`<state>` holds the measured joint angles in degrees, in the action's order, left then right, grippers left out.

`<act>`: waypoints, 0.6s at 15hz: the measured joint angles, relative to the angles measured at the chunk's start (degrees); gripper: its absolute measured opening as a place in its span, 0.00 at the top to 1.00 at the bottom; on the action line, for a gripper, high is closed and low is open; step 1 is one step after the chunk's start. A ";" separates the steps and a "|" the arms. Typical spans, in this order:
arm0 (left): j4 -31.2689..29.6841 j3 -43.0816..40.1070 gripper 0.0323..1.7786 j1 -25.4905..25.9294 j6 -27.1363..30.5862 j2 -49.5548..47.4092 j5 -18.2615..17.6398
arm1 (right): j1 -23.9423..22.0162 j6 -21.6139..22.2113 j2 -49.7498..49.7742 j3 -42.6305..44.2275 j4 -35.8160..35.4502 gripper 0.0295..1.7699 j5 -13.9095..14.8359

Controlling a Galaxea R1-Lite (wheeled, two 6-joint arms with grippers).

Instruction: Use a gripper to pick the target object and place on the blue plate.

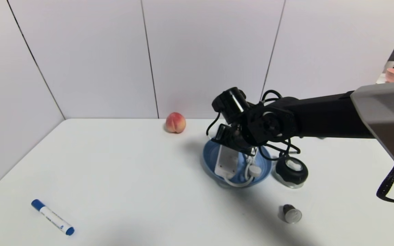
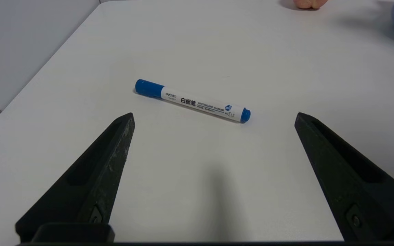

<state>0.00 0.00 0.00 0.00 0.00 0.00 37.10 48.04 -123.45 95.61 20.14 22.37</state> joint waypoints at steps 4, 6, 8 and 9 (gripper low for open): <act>0.00 0.00 0.05 0.00 0.00 0.00 -0.02 | -0.05 -0.02 -0.57 0.28 0.11 0.36 0.12; 0.00 0.00 0.05 0.00 0.00 0.00 -0.02 | -0.11 -0.06 -0.66 0.48 0.12 0.29 0.12; 0.00 0.00 0.05 0.00 0.00 0.00 0.00 | -0.11 -0.15 -0.57 0.52 0.41 0.23 0.09; 0.00 0.00 0.05 0.00 0.00 0.00 0.00 | -0.16 -0.23 -0.28 0.56 0.52 0.21 0.11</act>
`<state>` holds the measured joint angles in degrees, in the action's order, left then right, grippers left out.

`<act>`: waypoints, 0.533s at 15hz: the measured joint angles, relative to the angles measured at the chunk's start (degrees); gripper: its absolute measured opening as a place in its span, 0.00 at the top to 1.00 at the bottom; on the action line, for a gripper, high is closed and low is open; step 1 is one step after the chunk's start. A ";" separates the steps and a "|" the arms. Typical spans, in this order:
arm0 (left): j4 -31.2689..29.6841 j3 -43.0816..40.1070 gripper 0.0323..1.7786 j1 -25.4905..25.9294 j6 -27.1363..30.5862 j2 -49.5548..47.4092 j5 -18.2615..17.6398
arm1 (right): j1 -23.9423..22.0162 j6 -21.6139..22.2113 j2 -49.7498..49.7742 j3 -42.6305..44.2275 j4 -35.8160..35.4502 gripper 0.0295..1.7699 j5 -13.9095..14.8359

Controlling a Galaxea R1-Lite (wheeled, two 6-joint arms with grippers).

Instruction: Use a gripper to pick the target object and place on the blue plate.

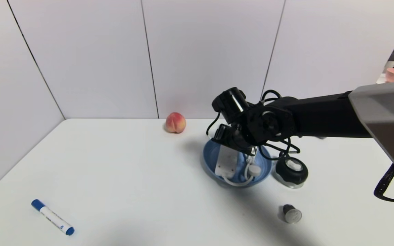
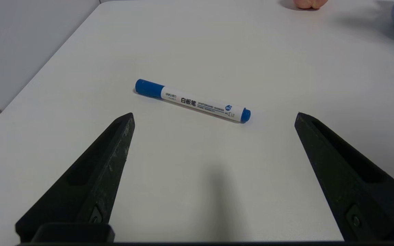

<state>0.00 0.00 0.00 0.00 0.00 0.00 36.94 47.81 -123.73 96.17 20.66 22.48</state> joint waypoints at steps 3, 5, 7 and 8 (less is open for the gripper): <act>0.00 0.00 0.05 0.00 0.02 0.00 0.00 | -0.48 -0.24 2.88 0.13 2.35 0.15 -0.21; 0.00 0.00 0.05 0.00 0.00 0.00 0.00 | -1.19 -0.33 6.75 0.24 6.97 0.13 -0.44; 0.00 0.00 0.05 0.00 0.00 0.00 0.00 | -2.44 -0.79 11.93 0.16 11.97 0.11 -1.48; 0.00 0.00 0.05 0.00 0.02 0.00 0.00 | -3.25 -1.73 15.27 -0.33 14.28 0.10 -2.30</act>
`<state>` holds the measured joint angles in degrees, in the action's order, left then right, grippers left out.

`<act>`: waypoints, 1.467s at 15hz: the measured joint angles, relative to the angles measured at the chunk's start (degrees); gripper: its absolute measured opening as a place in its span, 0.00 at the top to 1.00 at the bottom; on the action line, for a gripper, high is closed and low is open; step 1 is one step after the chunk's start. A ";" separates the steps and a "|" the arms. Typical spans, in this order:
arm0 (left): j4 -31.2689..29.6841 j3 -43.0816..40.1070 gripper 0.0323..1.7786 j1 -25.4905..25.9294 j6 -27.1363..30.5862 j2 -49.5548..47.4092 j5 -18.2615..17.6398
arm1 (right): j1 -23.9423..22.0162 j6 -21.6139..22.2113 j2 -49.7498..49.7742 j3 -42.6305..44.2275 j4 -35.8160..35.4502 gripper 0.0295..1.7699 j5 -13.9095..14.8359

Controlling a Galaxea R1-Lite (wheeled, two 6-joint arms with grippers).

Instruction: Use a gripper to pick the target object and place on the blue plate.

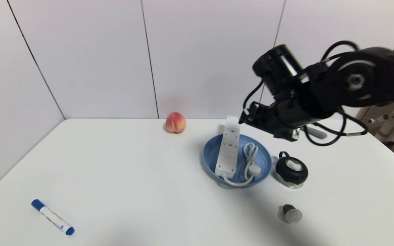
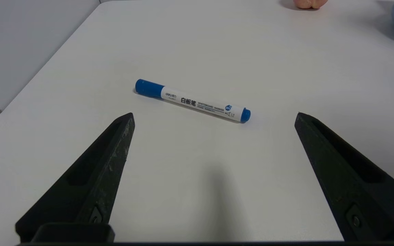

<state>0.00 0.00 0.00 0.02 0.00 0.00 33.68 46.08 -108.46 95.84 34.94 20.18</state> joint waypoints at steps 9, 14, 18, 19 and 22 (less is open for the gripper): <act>0.00 0.00 0.05 0.00 -0.02 0.00 0.00 | -8.98 -23.92 42.25 -38.11 -5.67 0.05 -4.30; 0.00 0.00 0.05 0.00 -0.02 0.00 -0.02 | -18.86 -40.05 70.27 -70.05 -27.56 0.04 -9.81; 0.00 0.00 0.05 0.00 -0.02 0.00 0.00 | -28.31 -49.27 87.25 -88.71 -40.36 0.04 -18.03; 0.00 0.00 0.05 0.00 -0.02 0.00 0.00 | -29.83 -50.79 90.60 -91.42 -40.61 0.04 -19.13; 0.00 0.00 0.05 0.00 -0.02 0.00 -0.02 | -32.52 -52.31 100.58 -94.83 -35.99 0.04 -20.81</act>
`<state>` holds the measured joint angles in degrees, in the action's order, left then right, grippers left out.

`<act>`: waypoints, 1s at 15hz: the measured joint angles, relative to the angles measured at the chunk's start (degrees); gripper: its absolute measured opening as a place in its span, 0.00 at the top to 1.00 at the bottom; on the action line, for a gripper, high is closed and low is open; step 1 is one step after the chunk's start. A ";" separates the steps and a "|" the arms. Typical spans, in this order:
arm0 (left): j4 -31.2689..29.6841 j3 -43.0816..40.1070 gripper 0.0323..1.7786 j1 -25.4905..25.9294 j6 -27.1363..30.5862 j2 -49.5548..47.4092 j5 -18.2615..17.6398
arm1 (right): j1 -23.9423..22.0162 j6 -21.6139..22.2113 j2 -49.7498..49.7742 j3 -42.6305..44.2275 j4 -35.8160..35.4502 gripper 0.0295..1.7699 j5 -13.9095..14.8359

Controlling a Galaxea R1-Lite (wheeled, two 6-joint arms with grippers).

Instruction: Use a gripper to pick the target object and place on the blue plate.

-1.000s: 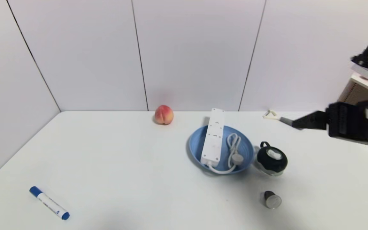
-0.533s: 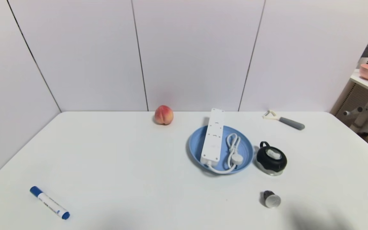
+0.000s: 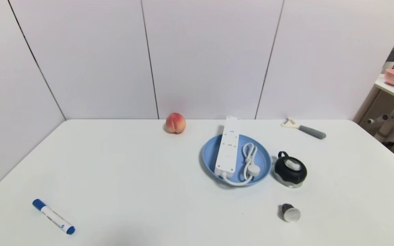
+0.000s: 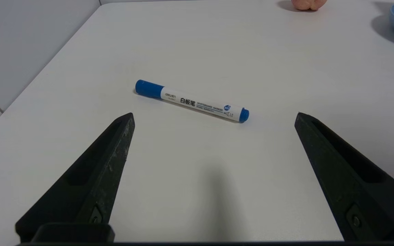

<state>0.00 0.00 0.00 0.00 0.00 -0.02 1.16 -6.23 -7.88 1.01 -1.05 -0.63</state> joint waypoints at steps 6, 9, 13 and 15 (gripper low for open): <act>0.00 0.00 0.05 0.00 0.00 0.00 0.02 | -0.94 2.55 7.52 -0.94 1.05 0.04 -0.05; 0.00 0.00 0.05 0.00 0.00 0.00 0.02 | -0.98 2.73 8.01 -0.99 1.05 0.04 0.04; 0.00 0.00 0.05 0.00 0.00 0.00 0.02 | -0.98 2.44 8.08 -1.01 1.05 0.04 0.12; 0.00 0.00 0.05 0.00 0.00 0.00 0.00 | -1.00 2.35 8.08 -1.01 1.05 0.04 -0.02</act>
